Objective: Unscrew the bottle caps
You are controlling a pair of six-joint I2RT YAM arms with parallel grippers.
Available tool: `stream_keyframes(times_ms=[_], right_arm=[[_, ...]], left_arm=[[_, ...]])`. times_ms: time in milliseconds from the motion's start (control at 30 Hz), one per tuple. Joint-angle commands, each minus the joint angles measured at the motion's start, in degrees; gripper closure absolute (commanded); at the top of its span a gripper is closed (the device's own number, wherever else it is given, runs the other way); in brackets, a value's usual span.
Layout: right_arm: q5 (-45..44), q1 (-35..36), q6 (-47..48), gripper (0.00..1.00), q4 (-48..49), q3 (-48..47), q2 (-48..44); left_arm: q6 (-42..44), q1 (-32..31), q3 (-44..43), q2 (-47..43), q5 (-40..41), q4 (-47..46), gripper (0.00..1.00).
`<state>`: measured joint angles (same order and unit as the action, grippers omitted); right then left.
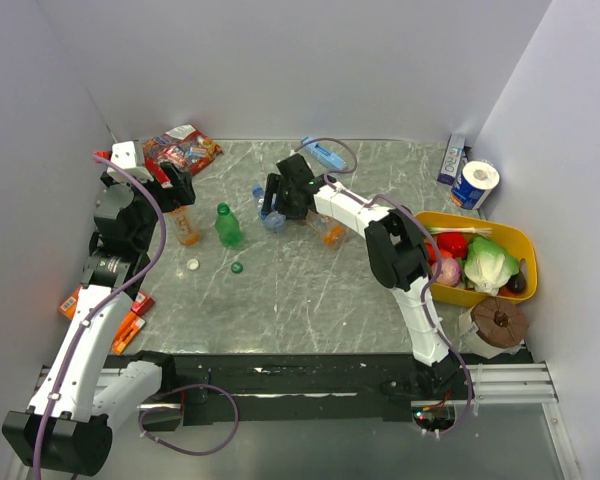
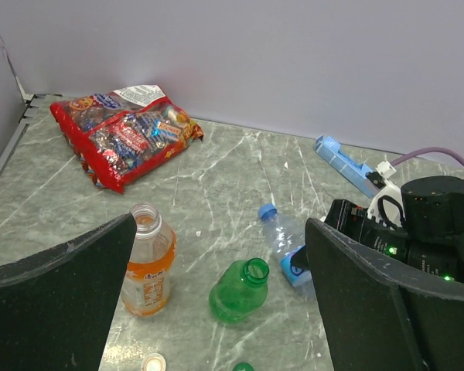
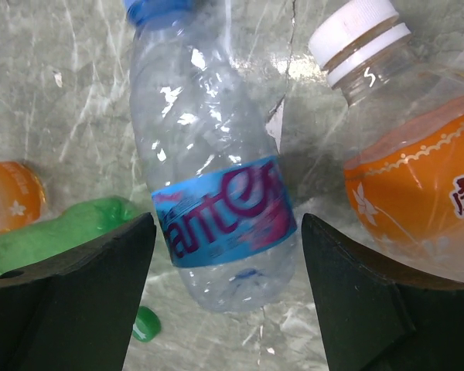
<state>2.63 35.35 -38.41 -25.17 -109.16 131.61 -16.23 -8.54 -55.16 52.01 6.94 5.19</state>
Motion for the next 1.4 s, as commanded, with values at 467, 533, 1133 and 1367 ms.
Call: stream_keyframes(times_ms=[467, 533, 1133, 1367], right_arm=[[-0.44, -0.29, 4.66, 0.2, 0.03, -10.81, 7.08], [1.22, -0.29, 4.49, 0.26, 1.87, -9.23, 6.29], [-2.1, -0.02, 11.16, 0.36, 18.92, 25.11, -34.81], [-6.76, 1.56, 13.19, 0.36, 26.91, 48.24, -62.48]], left_arm=[[-1.09, 0.27, -0.83, 0.2, -1.75, -0.88, 0.04], [-1.17, 0.27, -0.83, 0.29, -1.84, -1.06, 0.04], [-7.56, 0.01, -1.36, -0.07, -14.13, -4.57, 0.04], [-27.25, -4.9, -0.14, 0.37, -27.24, -16.95, 0.04]])
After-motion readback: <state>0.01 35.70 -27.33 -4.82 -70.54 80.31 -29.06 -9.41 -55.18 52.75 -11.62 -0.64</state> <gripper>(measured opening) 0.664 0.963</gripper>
